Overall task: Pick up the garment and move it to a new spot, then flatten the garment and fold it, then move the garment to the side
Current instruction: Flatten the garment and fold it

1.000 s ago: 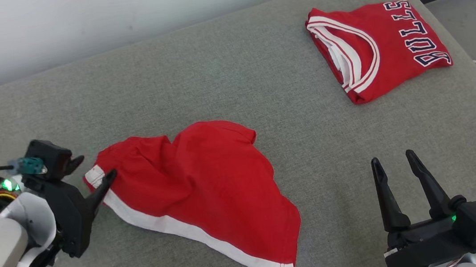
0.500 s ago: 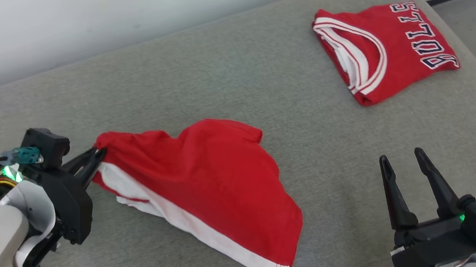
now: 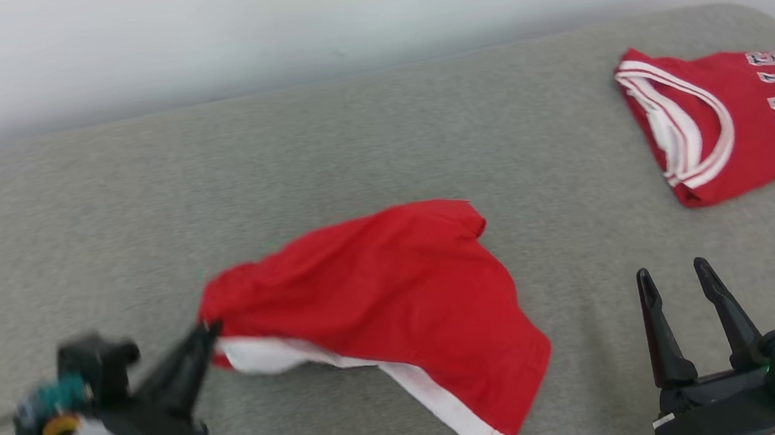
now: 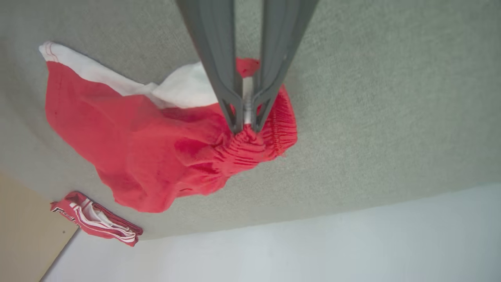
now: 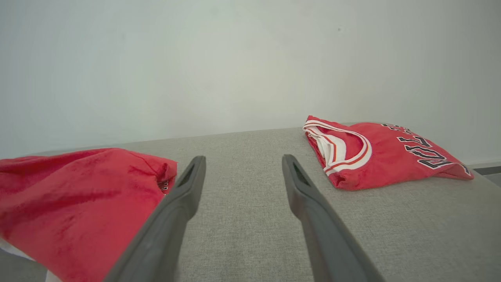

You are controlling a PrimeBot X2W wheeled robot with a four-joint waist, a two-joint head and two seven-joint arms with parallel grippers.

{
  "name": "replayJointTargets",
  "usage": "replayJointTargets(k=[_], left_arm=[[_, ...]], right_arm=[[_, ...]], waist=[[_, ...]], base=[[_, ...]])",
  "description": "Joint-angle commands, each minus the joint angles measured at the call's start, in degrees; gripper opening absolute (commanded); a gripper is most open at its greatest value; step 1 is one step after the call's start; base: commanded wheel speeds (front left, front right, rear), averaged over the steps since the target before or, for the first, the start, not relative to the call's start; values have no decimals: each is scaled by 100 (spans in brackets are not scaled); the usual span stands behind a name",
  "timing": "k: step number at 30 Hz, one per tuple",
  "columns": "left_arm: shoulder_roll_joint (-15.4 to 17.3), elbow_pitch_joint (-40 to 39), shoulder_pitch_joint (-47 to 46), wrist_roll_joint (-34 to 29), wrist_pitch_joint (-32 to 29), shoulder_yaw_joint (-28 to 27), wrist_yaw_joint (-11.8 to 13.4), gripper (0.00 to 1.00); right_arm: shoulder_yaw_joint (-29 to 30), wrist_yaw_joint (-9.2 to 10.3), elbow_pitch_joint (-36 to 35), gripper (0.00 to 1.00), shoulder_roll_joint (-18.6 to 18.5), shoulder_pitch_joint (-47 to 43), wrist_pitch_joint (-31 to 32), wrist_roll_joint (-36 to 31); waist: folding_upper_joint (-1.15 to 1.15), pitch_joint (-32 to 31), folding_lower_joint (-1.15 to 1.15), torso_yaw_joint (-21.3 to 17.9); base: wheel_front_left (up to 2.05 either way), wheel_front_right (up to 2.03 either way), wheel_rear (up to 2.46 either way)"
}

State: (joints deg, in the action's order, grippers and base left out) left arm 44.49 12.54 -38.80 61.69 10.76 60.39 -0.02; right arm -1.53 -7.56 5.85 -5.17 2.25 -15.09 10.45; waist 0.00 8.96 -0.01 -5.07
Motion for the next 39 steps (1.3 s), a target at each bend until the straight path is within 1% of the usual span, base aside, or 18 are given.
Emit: replayJointTargets(k=[1,4,6,8,11,12,14,15,21,28,30,31,32,36,39], left_arm=[[-23,-80,246,108,100,-23,87,0],[-137,-271,817,297,302,-88,313,0],[-258,-220,1288,353,400,-136,423,0],[-417,-133,1546,408,433,-250,448,0],[-629,26,1817,254,447,-496,482,0],[-710,79,1898,149,445,-614,482,7],[-898,174,2068,-89,440,-950,402,89],[-1008,192,2151,-220,442,-1143,346,100],[-1536,96,2575,-1169,443,-2386,162,100],[-2178,-353,3184,-2483,444,-3981,129,100],[-2363,-509,3386,-2843,443,-4338,71,100],[-2363,-509,3386,-2843,443,-4338,71,100],[-2435,-588,3476,-3014,444,-4512,47,100],[-2725,-818,3809,-3588,444,-5060,-139,100],[-2957,-932,4031,-3889,444,-5453,-302,100]], right_arm=[[0,16,-1,100,-31,-64,-7,-22],[24,16,35,100,-56,-144,-7,-28],[37,16,68,100,-72,-157,-7,-35],[34,16,111,100,-94,-178,-7,-34],[32,16,151,100,-114,-204,-7,-23],[27,16,165,100,-117,-212,-7,-20],[18,16,187,100,-124,-218,-7,-16],[15,16,194,100,-129,-219,-7,-14],[3,16,188,100,-150,-233,-7,7],[23,16,134,100,-134,-252,-7,13],[25,16,129,100,-132,-295,-7,18],[25,16,129,100,-132,-295,-7,18],[26,16,127,100,-131,-317,-7,24],[33,16,105,100,-117,-395,-7,45],[58,16,88,100,-92,-480,-7,65]], waist=[[0,-168,1,302],[0,-210,1,436],[0,-241,1,522],[0,-266,1,560],[0,-313,1,597],[0,-327,1,605],[0,-358,1,618],[0,-379,1,624],[0,-524,1,630],[0,-710,1,571],[0,-759,1,554],[0,-759,1,554],[0,-781,1,546],[0,-853,1,530],[0,-877,1,535]], base=[[0,0,0],[0,0,0],[0,0,0],[0,0,0],[0,0,0],[0,0,0],[0,0,0],[0,0,0],[0,0,0],[0,0,0],[0,0,0],[0,0,0],[0,0,0],[0,0,0],[0,0,0]])
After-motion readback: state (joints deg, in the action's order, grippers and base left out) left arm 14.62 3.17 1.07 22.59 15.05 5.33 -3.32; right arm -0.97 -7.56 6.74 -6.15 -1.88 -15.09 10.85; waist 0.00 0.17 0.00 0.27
